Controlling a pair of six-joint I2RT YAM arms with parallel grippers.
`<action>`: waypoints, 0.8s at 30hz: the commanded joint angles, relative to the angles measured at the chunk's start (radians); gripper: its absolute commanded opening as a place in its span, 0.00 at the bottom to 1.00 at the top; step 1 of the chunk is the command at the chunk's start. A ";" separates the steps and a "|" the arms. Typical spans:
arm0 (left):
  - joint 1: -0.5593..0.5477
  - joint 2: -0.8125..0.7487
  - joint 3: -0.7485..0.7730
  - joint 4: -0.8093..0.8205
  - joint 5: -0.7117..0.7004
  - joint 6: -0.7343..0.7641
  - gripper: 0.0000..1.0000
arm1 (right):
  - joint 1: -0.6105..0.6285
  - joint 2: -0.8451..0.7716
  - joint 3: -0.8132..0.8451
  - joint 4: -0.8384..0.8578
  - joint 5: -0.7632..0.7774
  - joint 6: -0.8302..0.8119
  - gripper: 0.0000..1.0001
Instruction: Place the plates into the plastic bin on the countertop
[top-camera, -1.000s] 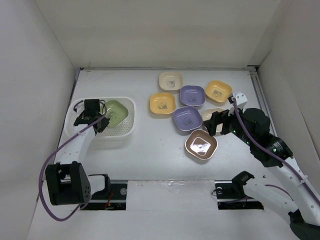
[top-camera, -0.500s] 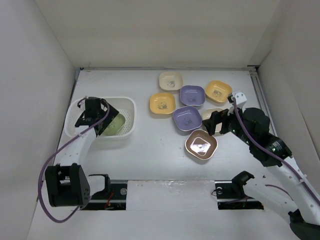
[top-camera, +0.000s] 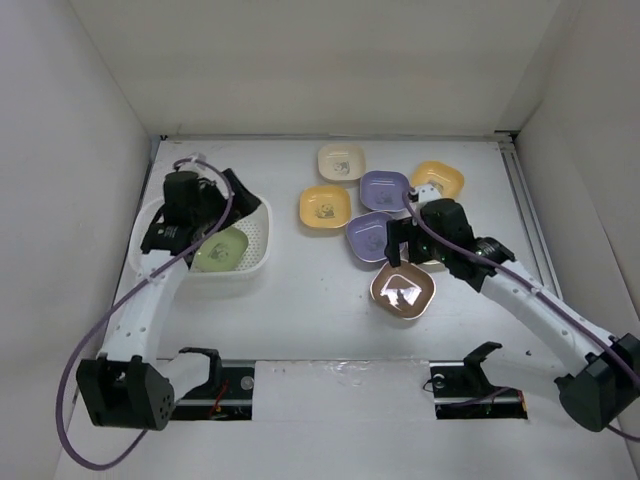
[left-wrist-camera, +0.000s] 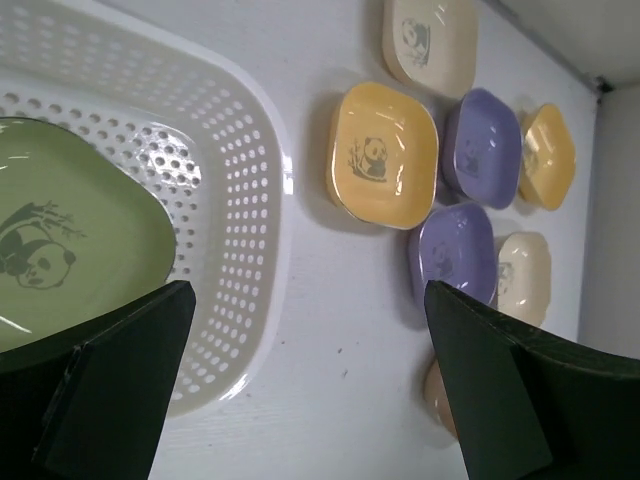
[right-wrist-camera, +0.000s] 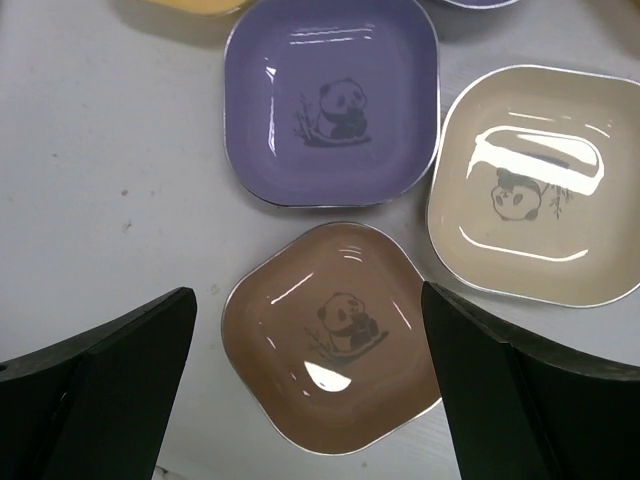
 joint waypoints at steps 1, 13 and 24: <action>-0.202 0.062 0.129 -0.054 -0.088 0.083 1.00 | -0.001 -0.041 0.006 0.064 0.063 0.037 1.00; -0.794 0.557 0.370 -0.078 -0.518 -0.227 1.00 | 0.008 -0.357 0.110 -0.158 0.383 0.148 1.00; -0.812 0.864 0.519 -0.039 -0.558 -0.333 0.71 | 0.008 -0.435 0.138 -0.185 0.310 0.108 1.00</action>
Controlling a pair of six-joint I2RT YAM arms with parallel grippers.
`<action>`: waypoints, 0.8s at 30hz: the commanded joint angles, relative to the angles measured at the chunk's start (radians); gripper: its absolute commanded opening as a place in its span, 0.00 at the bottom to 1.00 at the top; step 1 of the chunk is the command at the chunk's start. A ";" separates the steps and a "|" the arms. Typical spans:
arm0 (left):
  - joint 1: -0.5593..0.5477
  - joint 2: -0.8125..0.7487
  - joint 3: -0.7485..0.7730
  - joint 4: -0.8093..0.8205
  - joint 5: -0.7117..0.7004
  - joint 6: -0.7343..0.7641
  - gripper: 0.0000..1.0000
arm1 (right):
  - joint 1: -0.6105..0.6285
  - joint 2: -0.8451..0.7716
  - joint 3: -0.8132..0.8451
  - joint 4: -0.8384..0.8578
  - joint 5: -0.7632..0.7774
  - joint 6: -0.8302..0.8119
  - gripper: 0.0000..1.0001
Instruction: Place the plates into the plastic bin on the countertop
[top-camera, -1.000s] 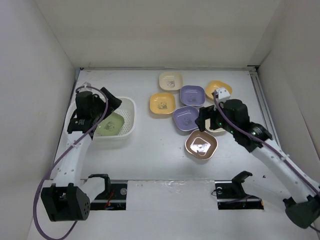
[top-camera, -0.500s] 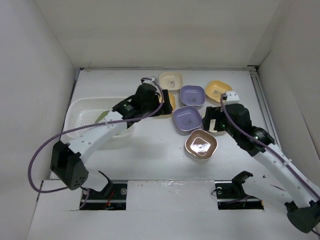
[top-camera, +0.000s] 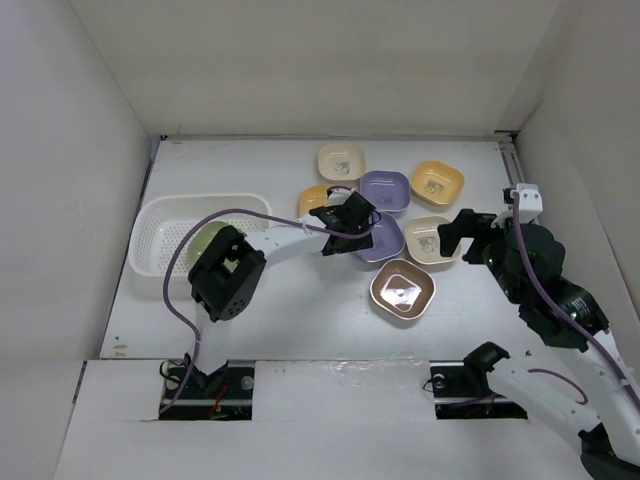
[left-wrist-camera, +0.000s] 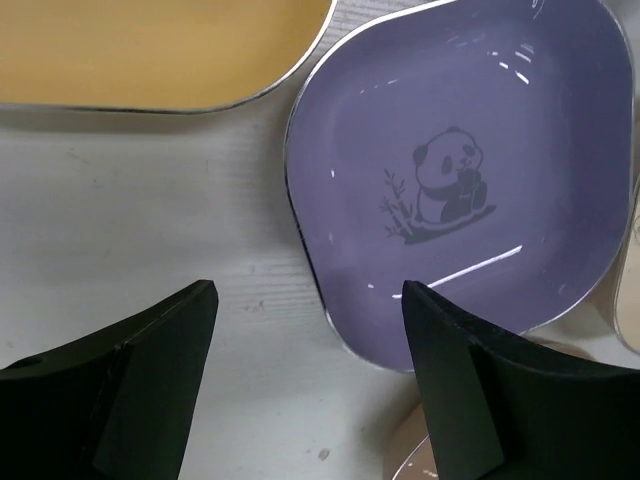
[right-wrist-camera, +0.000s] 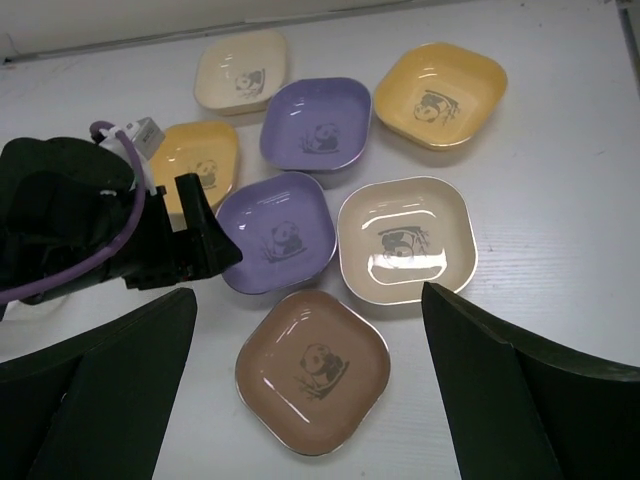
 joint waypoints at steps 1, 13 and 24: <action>0.001 0.022 0.070 0.027 -0.052 -0.050 0.71 | 0.007 -0.010 0.004 -0.008 -0.018 -0.024 1.00; 0.001 0.104 0.084 0.018 -0.061 -0.091 0.23 | 0.007 -0.037 -0.014 0.002 -0.054 -0.051 1.00; 0.001 0.058 0.103 0.009 -0.051 -0.100 0.00 | 0.007 -0.037 -0.015 0.002 -0.063 -0.060 1.00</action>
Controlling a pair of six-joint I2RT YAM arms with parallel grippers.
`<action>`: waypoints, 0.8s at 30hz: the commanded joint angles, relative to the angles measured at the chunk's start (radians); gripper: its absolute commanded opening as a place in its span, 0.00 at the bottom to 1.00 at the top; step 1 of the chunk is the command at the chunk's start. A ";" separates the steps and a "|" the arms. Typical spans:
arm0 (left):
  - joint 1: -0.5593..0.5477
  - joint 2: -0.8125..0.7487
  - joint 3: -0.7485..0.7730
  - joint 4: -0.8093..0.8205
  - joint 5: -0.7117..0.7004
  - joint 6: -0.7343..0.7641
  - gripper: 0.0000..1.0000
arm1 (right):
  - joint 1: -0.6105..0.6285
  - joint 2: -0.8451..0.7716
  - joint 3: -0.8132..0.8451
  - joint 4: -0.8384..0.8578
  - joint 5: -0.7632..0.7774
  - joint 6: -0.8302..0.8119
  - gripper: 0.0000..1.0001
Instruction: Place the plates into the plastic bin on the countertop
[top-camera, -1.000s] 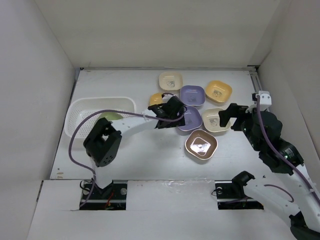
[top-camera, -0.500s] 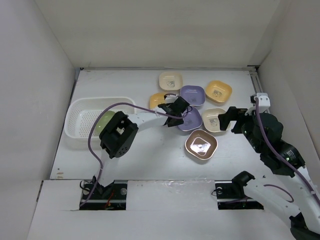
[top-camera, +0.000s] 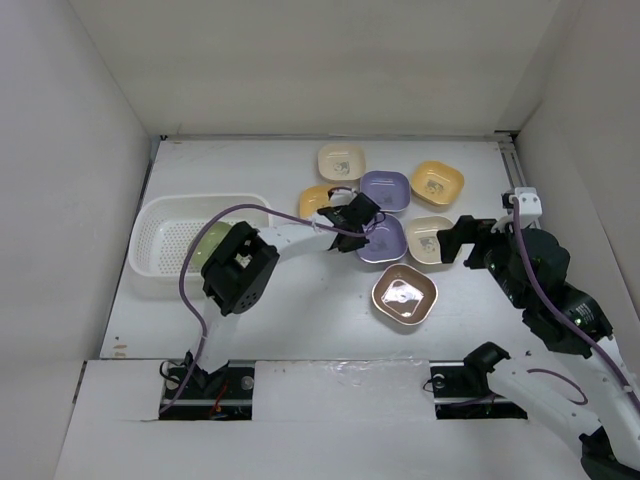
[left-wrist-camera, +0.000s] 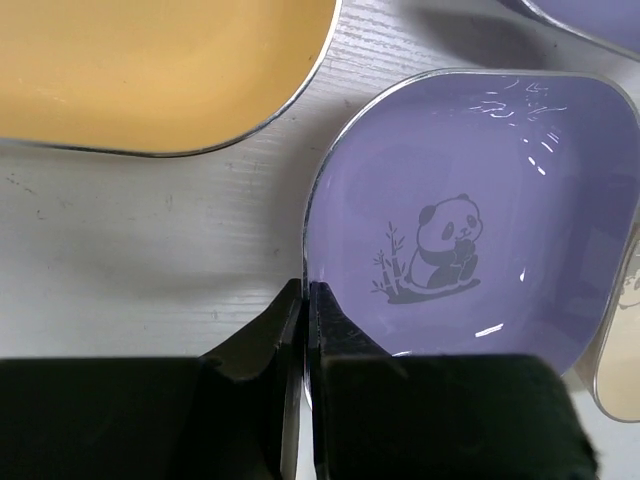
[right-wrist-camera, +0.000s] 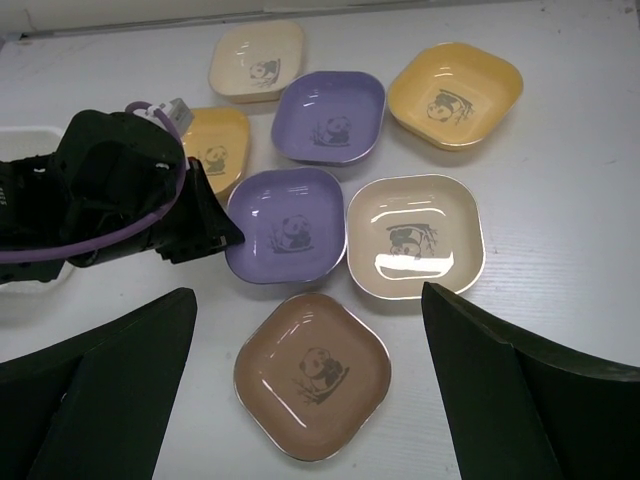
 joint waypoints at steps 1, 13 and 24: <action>-0.001 -0.058 0.048 -0.033 -0.019 0.003 0.00 | 0.007 -0.005 -0.001 0.017 -0.010 -0.020 1.00; 0.021 -0.231 0.203 -0.133 -0.076 0.049 0.00 | 0.007 -0.005 0.008 0.017 -0.010 -0.029 1.00; 0.399 -0.629 -0.039 -0.179 -0.031 0.060 0.00 | -0.002 0.025 0.008 0.055 -0.055 -0.048 1.00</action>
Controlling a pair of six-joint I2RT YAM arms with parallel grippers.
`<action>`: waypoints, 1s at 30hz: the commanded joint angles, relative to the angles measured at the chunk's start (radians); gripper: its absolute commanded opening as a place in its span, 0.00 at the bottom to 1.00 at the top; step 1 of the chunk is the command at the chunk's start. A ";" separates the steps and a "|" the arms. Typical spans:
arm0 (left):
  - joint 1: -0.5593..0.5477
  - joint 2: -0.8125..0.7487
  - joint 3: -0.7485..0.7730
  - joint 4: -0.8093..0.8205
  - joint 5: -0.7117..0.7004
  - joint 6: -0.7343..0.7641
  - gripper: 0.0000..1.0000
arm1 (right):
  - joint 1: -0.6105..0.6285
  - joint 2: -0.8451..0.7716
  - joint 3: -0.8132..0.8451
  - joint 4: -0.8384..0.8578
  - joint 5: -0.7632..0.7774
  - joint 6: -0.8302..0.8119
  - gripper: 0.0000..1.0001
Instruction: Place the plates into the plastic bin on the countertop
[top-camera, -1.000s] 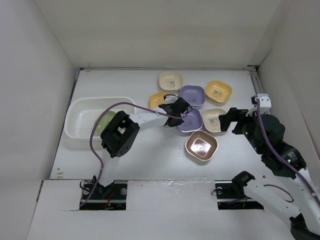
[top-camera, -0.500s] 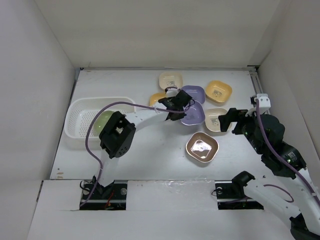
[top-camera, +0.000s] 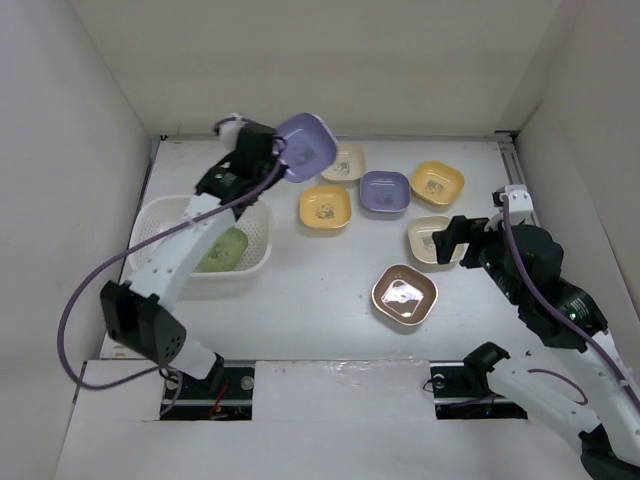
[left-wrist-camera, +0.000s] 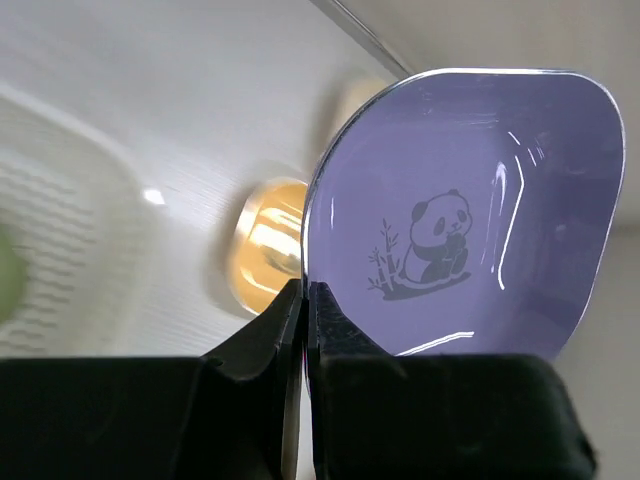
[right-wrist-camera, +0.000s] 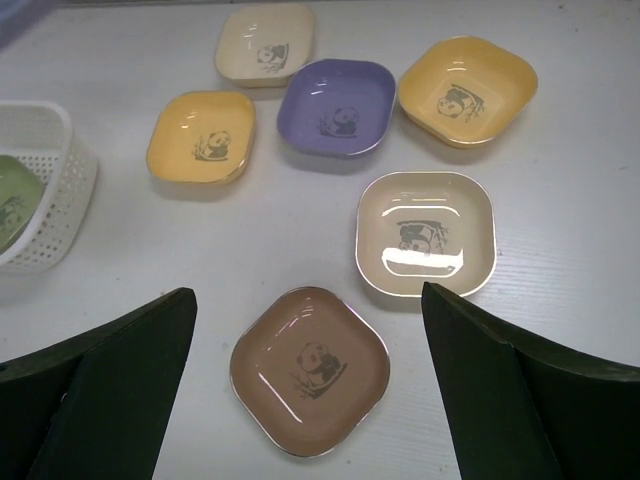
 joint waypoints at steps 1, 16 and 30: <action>0.197 -0.140 -0.150 -0.001 0.060 0.039 0.00 | -0.001 0.001 0.008 0.052 -0.022 -0.025 1.00; 0.571 -0.412 -0.605 0.050 0.116 0.019 0.00 | -0.001 0.052 -0.001 0.115 -0.115 -0.056 1.00; 0.580 -0.501 -0.863 0.152 0.087 -0.070 0.01 | -0.001 0.061 -0.019 0.142 -0.145 -0.056 1.00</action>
